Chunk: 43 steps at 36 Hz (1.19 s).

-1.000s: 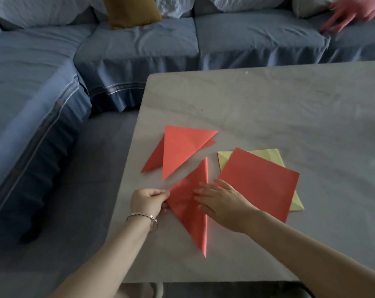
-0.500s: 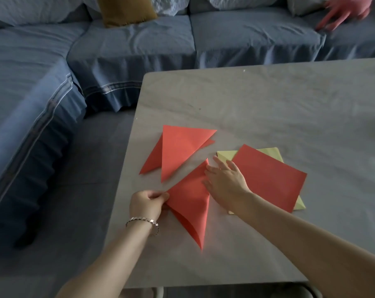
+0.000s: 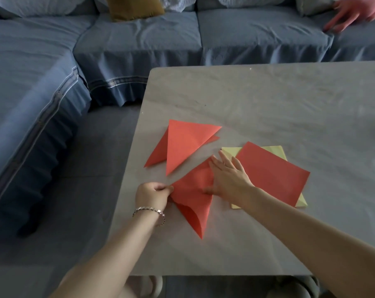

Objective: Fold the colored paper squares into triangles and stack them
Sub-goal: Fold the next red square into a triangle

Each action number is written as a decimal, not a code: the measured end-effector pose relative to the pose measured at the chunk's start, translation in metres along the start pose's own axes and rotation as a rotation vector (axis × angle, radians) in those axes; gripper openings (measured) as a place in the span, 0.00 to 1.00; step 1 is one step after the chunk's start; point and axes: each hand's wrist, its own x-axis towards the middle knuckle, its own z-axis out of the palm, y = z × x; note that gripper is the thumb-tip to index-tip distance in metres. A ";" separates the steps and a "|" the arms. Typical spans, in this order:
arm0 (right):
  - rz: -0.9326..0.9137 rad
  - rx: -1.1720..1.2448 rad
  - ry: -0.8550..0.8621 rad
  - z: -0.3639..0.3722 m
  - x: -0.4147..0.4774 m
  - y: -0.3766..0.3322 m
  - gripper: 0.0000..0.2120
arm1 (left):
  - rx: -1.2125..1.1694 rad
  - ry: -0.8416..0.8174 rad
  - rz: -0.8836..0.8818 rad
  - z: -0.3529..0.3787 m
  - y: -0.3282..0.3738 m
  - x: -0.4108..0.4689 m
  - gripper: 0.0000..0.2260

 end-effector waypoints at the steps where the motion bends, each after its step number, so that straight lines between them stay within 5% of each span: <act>1: -0.018 -0.009 -0.008 0.000 -0.005 0.000 0.45 | -0.002 0.004 -0.006 0.000 0.001 -0.001 0.10; 18: -0.218 -0.162 -0.113 0.018 -0.070 -0.022 0.61 | 0.002 0.039 0.001 0.001 0.003 -0.006 0.10; 23: -0.292 -0.074 -0.089 0.022 -0.078 -0.021 0.60 | 0.175 0.057 0.157 0.003 0.008 -0.012 0.06; 26: -0.368 0.163 -0.022 0.020 -0.077 -0.004 0.53 | 0.303 0.087 0.367 0.002 0.027 -0.018 0.02; 29: -0.297 0.381 0.163 0.012 -0.077 0.020 0.36 | 0.323 0.154 0.558 -0.002 0.057 -0.012 0.02; 32: -0.166 0.430 0.367 0.013 -0.077 0.048 0.20 | 0.349 0.202 0.625 -0.005 0.090 0.009 0.03; 35: -0.023 0.459 0.350 0.006 -0.083 0.067 0.15 | 0.399 0.221 0.628 -0.005 0.115 0.035 0.10; 40: 0.058 0.358 0.322 0.009 -0.089 0.086 0.22 | 0.792 0.264 0.680 0.021 0.115 0.042 0.26; 43: 0.057 0.281 0.250 0.013 -0.093 0.090 0.38 | 0.709 0.008 0.715 0.055 0.103 0.012 0.21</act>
